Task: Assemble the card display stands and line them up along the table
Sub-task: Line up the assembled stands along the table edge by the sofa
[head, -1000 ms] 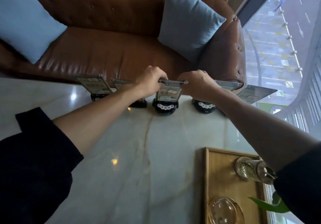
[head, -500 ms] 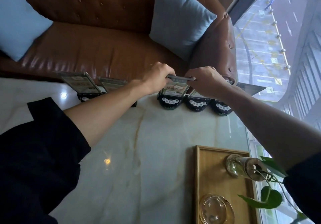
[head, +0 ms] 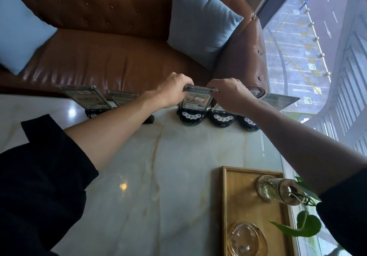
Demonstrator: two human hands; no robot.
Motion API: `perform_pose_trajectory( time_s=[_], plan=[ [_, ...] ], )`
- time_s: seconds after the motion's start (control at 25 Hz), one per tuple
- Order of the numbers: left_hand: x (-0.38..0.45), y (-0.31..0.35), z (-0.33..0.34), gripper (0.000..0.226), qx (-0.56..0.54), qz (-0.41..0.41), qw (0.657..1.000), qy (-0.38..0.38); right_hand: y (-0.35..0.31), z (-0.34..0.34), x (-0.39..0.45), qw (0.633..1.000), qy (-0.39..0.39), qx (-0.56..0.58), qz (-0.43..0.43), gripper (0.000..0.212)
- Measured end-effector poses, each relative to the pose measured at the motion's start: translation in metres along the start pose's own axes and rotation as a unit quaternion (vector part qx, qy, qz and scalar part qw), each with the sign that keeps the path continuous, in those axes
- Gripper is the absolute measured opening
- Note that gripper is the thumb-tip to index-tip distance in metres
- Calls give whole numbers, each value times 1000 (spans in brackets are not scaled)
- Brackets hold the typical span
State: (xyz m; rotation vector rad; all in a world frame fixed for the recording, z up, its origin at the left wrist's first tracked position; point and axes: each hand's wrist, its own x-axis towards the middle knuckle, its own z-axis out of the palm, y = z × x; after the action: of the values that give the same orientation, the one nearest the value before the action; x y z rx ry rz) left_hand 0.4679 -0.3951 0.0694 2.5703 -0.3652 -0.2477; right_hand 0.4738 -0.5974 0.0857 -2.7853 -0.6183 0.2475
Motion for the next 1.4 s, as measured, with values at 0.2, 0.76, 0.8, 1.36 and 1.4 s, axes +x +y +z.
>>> perform_pose_trajectory(
  time_s=[0.2, 0.76, 0.8, 1.36, 1.4],
  plan=[
    [-6, -15, -7, 21, -15, -4, 1000, 10, -4, -1, 0, 1000, -16, -15, 19, 23],
    [-11, -16, -2, 21, -37, -3, 999, 35, 1, 10, 3, 999, 0, 24, 47, 22],
    [-12, -15, -4, 21, -40, -1, 999, 35, 1, 10, 3, 999, -3, 23, 48, 22],
    [-113, -93, -78, 15, -22, -200, 974, 104, -149, 27, 47, 993, 39, 89, -64, 19],
    [-118, -96, -75, 16, -32, -206, 973, 98, -158, 34, 50, 994, -4, 97, -49, 19]
  ],
)
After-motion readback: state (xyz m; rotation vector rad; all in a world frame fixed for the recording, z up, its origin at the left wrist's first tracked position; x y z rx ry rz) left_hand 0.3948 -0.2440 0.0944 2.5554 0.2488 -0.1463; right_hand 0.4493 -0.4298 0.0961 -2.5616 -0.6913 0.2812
